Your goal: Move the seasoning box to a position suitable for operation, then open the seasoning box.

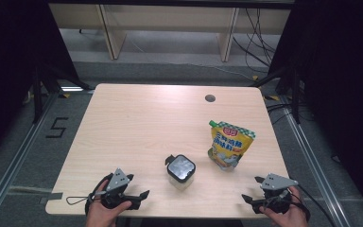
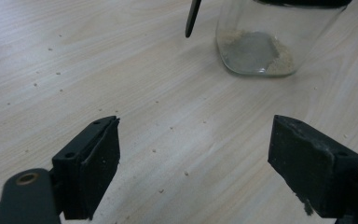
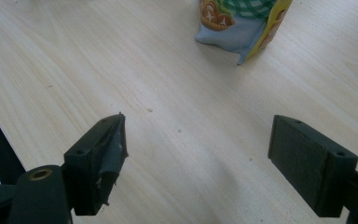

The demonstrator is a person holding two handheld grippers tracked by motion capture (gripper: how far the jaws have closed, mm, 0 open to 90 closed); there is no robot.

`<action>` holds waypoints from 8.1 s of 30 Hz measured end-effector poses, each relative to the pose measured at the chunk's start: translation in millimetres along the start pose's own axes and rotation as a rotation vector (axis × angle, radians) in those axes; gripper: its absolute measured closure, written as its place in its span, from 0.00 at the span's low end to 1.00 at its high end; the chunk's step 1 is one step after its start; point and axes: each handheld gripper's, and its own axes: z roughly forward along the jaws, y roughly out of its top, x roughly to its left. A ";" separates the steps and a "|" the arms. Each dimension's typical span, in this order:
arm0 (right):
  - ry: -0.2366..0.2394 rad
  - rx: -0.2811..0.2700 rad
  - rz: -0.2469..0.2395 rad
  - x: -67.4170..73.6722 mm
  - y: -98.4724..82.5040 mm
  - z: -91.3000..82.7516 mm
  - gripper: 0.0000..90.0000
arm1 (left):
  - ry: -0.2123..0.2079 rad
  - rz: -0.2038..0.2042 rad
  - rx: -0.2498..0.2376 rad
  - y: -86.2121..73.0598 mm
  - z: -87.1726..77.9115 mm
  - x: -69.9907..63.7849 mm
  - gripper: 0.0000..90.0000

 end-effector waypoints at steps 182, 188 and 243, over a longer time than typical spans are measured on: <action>0.059 0.013 -0.130 3.1 2.9 8.1 0.30 | -0.188 0.245 -0.031 48.6 34.4 -23.0 0.44; 0.054 0.014 -0.113 5.0 2.0 5.2 0.30 | -0.207 0.203 -0.086 59.8 24.2 -23.7 0.44; 0.160 -0.232 -0.220 31.7 38.6 6.1 0.71 | -0.203 0.119 -0.160 69.9 30.8 -39.8 0.99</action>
